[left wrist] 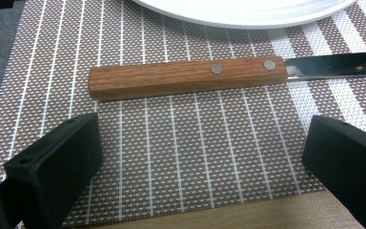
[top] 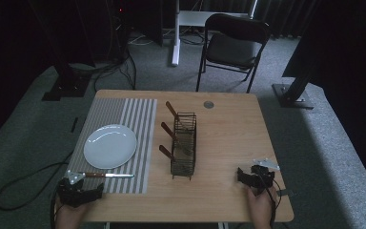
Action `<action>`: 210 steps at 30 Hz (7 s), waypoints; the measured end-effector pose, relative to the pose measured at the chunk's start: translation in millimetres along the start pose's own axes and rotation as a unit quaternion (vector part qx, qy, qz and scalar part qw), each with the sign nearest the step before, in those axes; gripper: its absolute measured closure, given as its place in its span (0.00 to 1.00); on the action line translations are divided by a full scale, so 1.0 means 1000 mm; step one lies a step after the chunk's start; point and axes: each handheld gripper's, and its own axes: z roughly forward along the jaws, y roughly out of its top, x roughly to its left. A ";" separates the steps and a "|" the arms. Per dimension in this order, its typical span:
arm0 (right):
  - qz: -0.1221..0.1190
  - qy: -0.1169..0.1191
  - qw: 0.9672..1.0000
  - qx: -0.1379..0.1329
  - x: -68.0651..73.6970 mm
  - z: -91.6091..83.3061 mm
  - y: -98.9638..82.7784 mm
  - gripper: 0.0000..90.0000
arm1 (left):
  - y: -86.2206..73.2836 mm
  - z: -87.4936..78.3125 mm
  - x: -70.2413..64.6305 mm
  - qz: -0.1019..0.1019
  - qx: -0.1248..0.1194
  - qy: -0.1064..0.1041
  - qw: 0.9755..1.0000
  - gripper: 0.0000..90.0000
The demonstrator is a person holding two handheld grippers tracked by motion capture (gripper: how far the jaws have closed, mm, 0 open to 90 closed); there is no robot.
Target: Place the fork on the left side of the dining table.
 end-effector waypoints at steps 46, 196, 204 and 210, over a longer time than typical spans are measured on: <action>0.004 -0.004 1.000 -0.001 0.001 -0.001 -0.001 0.14 | 0.022 -0.038 -0.054 0.044 -0.014 -0.104 0.994 0.02; 0.001 -0.003 1.000 -0.003 0.001 -0.001 -0.002 0.15 | 0.193 -0.057 -0.056 -0.051 -0.181 -0.194 0.963 0.90; 0.002 -0.003 1.000 -0.003 0.001 -0.001 -0.002 0.15 | 0.198 -0.027 -0.039 -0.070 -0.187 -0.188 0.962 0.90; 0.002 -0.003 1.000 -0.002 0.001 -0.001 -0.002 0.15 | 0.206 -0.005 -0.032 -0.078 -0.178 -0.168 0.966 0.90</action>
